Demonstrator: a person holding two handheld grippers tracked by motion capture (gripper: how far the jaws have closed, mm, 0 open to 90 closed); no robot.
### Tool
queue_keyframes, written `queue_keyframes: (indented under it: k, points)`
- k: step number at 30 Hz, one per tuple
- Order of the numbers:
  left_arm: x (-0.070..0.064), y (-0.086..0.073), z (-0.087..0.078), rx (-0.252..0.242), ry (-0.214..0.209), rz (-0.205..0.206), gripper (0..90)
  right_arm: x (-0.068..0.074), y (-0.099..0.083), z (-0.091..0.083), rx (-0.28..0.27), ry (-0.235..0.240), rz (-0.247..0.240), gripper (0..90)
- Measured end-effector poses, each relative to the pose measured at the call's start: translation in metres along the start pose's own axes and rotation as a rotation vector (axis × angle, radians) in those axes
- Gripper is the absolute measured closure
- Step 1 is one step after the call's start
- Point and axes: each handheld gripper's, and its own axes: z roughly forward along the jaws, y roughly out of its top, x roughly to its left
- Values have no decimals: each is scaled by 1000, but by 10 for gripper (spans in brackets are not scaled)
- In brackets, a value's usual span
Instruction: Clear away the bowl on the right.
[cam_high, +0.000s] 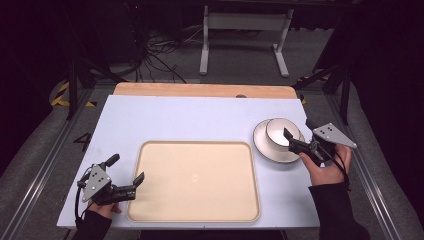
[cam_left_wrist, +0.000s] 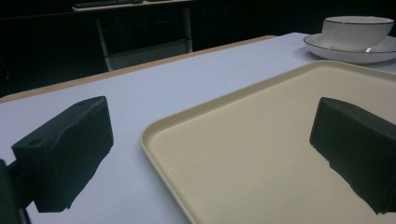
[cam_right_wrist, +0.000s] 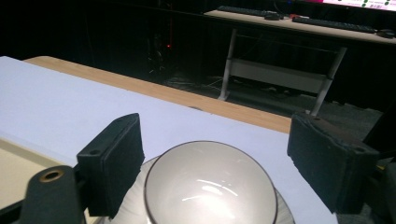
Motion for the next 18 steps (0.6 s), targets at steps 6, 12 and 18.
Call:
queue_keyframes:
  k: [6, 12, 18]
  points:
    - [0, 0, 0, 0, 0, 0, 1, -10, 2, 6, 23, -9, 11, 187]
    - [0, 0, 0, 1, 0, 1, 1, -19, 1, 12, 39, -23, 29, 187]
    - [0, 0, 0, 1, 0, 1, 2, -27, 0, 20, 71, -29, 43, 185]
